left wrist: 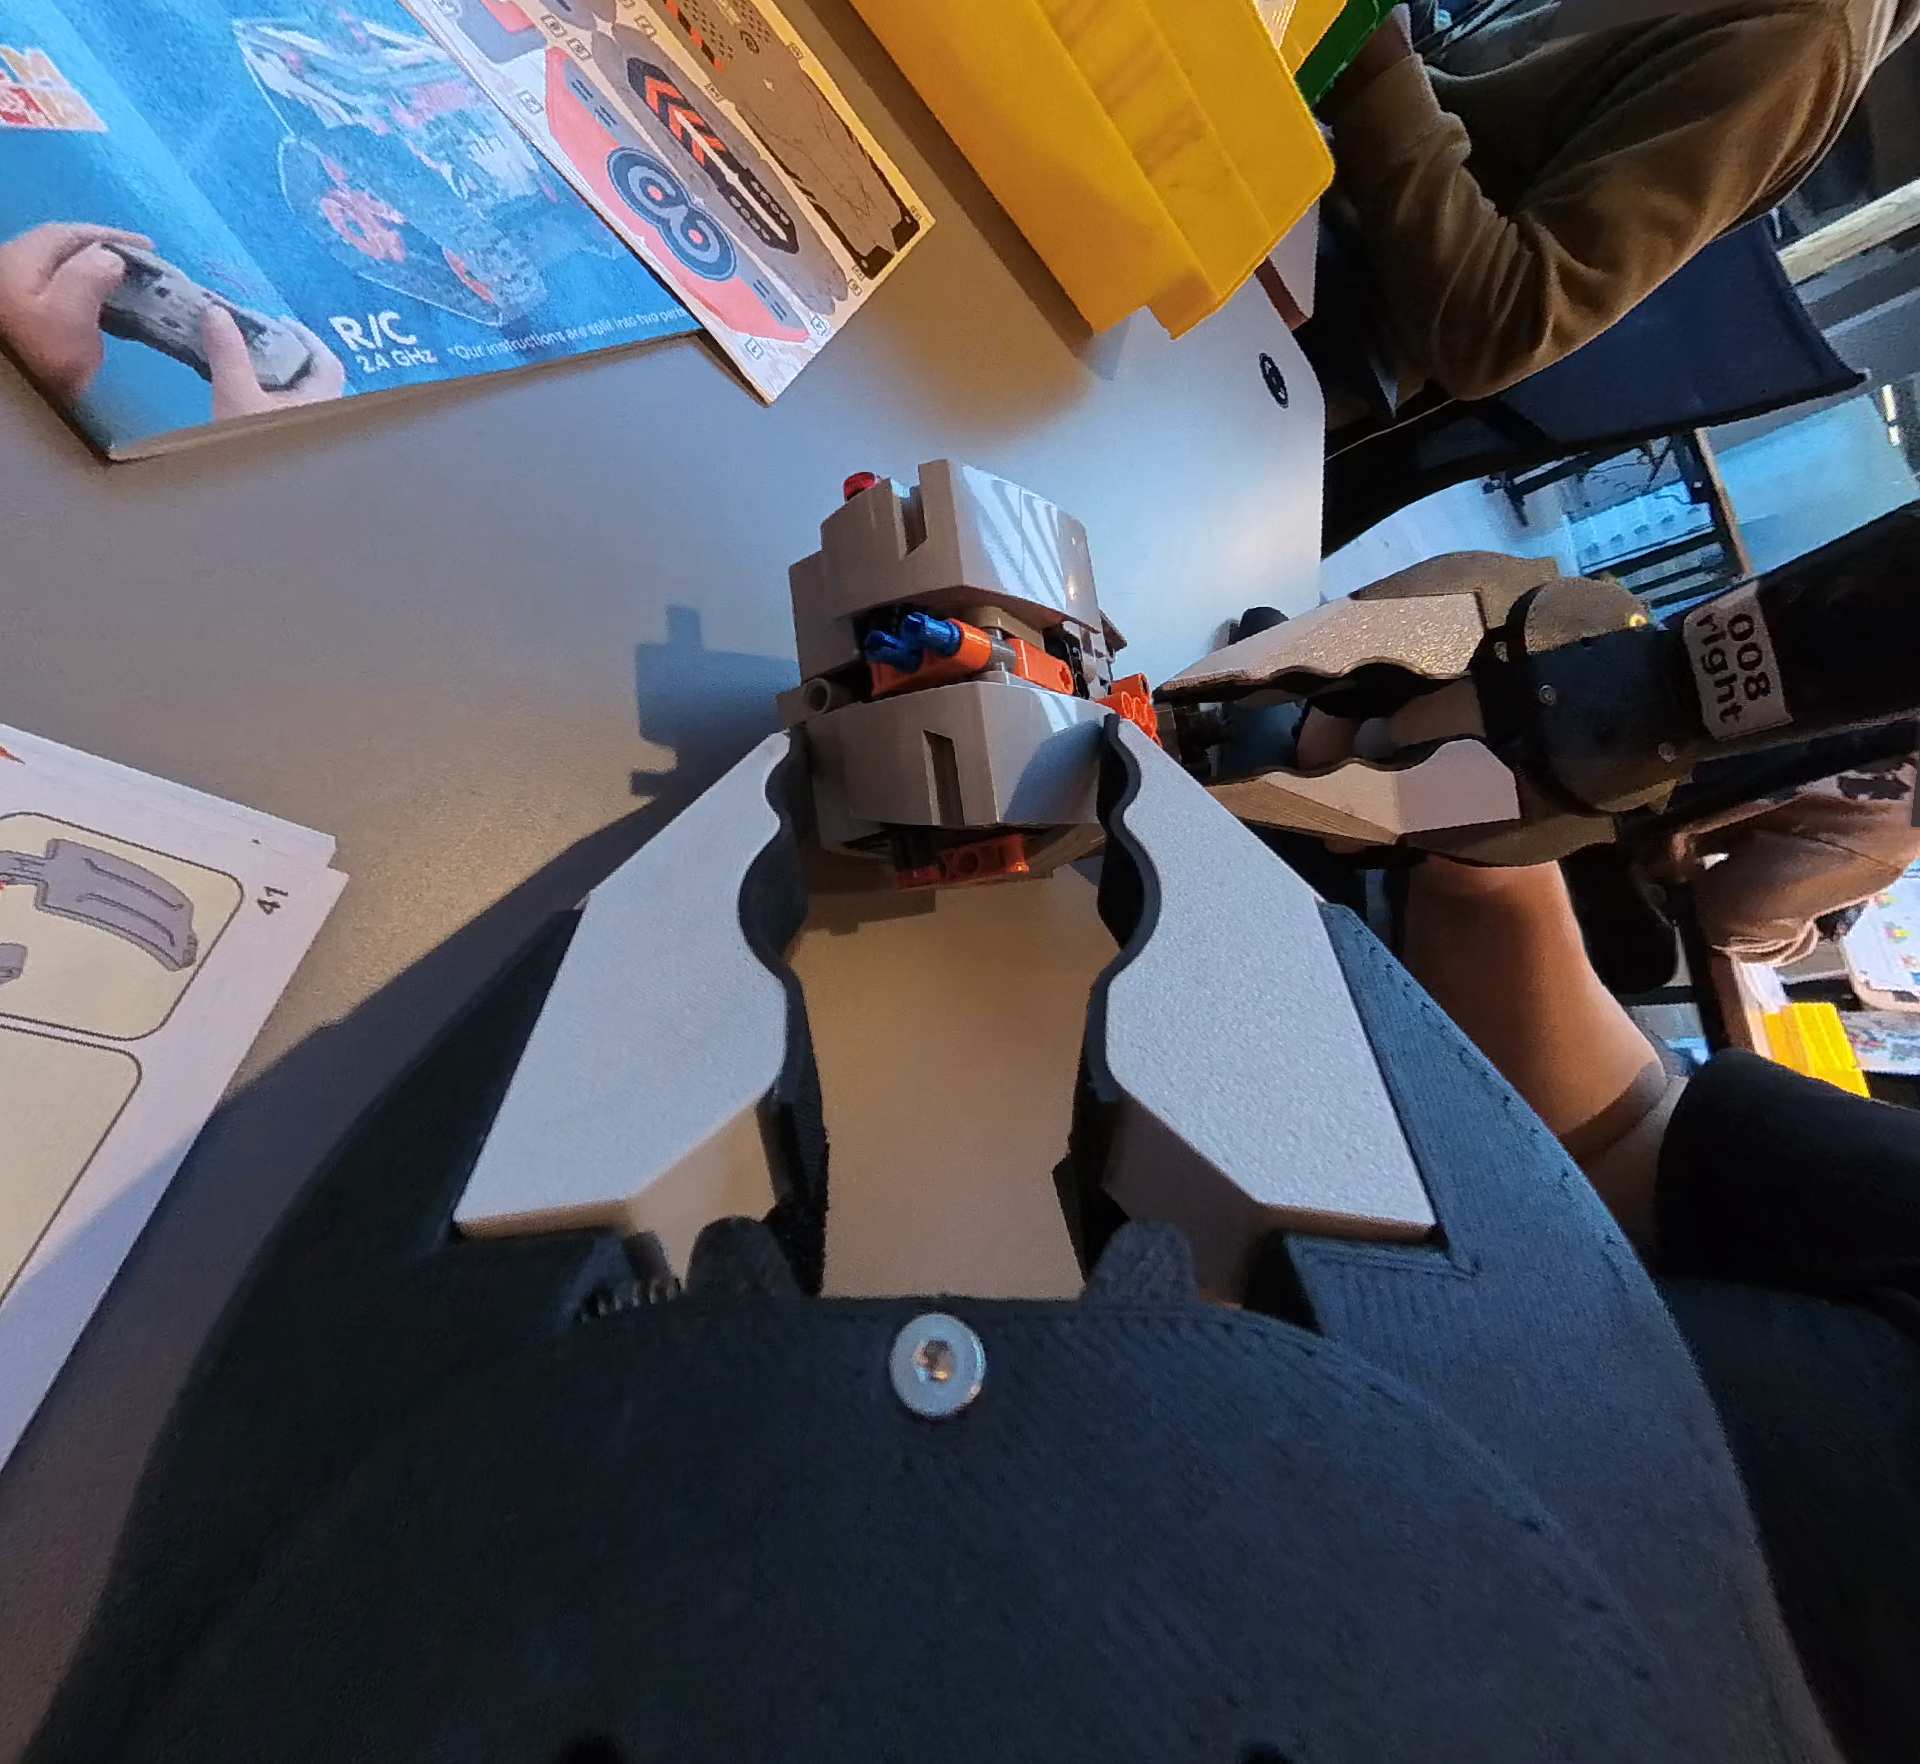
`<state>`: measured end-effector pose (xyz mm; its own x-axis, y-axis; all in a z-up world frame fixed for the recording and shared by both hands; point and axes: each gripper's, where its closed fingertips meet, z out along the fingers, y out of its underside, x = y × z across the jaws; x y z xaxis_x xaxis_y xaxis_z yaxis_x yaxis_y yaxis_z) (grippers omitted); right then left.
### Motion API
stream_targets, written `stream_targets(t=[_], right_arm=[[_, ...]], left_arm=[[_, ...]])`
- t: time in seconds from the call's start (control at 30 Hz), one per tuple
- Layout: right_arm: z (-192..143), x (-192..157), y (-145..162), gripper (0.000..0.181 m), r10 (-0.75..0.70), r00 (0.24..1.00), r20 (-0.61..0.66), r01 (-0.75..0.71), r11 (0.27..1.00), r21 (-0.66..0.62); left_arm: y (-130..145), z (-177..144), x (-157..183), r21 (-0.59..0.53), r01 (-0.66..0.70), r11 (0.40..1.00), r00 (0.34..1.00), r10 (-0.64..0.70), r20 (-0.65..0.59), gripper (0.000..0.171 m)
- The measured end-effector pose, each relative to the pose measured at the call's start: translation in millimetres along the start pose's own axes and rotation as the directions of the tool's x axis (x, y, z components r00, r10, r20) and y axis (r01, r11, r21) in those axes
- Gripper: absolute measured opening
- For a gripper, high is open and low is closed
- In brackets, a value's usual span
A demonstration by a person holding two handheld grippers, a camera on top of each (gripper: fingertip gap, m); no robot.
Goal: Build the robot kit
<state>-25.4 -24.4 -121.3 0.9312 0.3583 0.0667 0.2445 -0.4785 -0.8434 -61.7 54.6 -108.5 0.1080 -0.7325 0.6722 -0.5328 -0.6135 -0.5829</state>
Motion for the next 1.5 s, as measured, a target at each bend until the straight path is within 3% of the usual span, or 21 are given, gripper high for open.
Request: stream_targets(t=[0.67,1.13,1.5], right_arm=[[-1.2,-2.3,5.6,0.021,0.049,0.999,0.003,-0.049,0.998,-0.045],[-1.5,-3.0,7.2,0.021,-0.078,0.997,-0.010,0.076,0.988,-0.137],[-0.4,-1.9,3.9,0.021,-0.063,0.998,-0.028,0.059,0.990,-0.126]], left_arm=[[-5.4,-3.1,18.2,-0.021,-0.172,0.985,0.974,0.173,0.149,0.052],[-7.1,-2.3,26.6,-0.024,-0.254,0.967,0.947,0.253,0.196,0.052],[-16.7,4.6,25.7,0.125,-0.292,0.948,0.944,0.265,0.199,0.054]])
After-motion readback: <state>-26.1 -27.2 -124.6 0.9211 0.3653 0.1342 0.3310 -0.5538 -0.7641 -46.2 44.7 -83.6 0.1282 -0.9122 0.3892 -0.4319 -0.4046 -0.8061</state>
